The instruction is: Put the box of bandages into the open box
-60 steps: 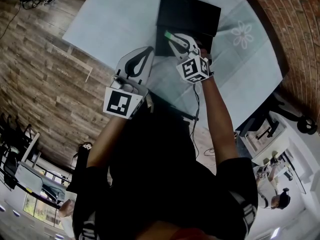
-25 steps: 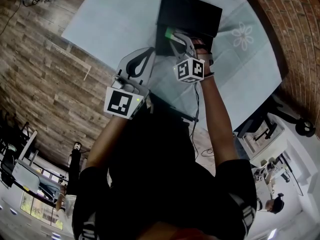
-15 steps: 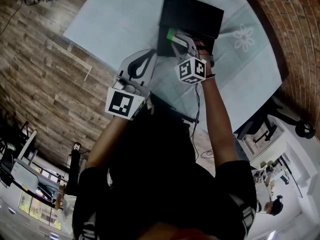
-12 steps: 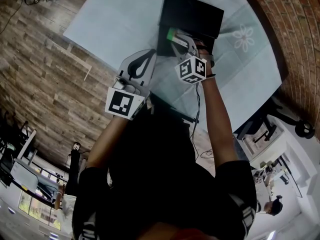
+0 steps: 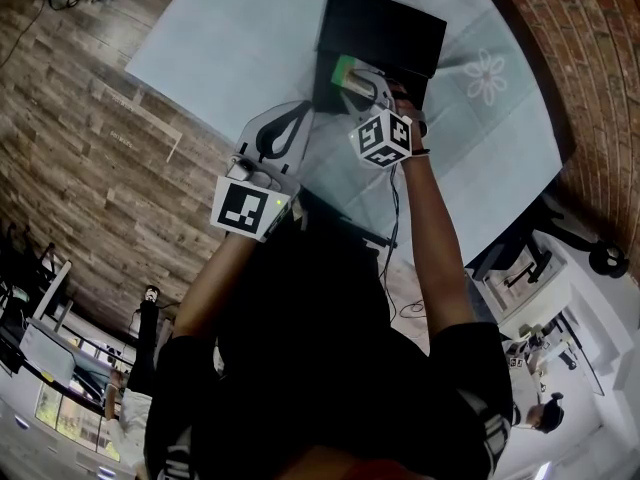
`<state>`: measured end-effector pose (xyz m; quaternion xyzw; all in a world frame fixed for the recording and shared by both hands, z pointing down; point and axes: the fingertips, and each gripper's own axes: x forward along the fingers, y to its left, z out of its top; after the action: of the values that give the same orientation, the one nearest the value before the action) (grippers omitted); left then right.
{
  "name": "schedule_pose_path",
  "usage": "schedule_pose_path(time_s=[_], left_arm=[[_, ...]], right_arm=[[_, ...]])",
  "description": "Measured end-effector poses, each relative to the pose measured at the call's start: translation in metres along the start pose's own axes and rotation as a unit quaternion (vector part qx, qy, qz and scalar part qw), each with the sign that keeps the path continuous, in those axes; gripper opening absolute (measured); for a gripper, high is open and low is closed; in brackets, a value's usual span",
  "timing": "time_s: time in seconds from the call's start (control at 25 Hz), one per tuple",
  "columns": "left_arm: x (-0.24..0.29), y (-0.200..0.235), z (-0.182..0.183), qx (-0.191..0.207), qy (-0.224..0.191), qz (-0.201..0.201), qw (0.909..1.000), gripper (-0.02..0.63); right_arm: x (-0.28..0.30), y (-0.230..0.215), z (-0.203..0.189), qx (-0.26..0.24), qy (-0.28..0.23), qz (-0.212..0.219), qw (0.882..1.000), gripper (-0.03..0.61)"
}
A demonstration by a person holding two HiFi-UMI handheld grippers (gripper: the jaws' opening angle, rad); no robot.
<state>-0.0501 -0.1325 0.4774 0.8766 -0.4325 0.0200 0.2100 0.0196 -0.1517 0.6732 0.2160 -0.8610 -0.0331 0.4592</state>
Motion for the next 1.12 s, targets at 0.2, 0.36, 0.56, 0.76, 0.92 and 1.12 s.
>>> schedule_pose_path(time_s=[0.2,0.36,0.56,0.76,0.92,1.12], left_arm=[[0.000,0.000,-0.003,0.003,0.006,0.000,1.0000,0.034],[-0.002,0.000,-0.009,0.005,0.016,0.000,0.9999,0.034],[-0.001,-0.004,-0.007,0.004,0.006,-0.007,0.9999,0.034],[-0.003,-0.010,-0.004,0.006,0.002,-0.009,0.9999,0.034],[-0.007,-0.013,-0.007,0.009,0.009,-0.008,0.9999,0.034],[-0.008,-0.020,-0.003,0.014,0.007,-0.009,0.9998,0.034]], right_arm=[[0.000,0.006,-0.007,0.007,0.009,0.014,1.000,0.176],[-0.002,0.005,-0.007,0.016,0.006,0.015,1.000,0.176],[-0.004,0.006,-0.007,0.029,0.003,0.016,0.999,0.176],[-0.013,0.002,-0.004,0.052,-0.010,0.004,0.999,0.154],[-0.028,-0.002,0.006,0.091,-0.035,-0.016,0.995,0.091],[-0.052,-0.011,0.017,0.141,-0.070,-0.056,0.986,0.053]])
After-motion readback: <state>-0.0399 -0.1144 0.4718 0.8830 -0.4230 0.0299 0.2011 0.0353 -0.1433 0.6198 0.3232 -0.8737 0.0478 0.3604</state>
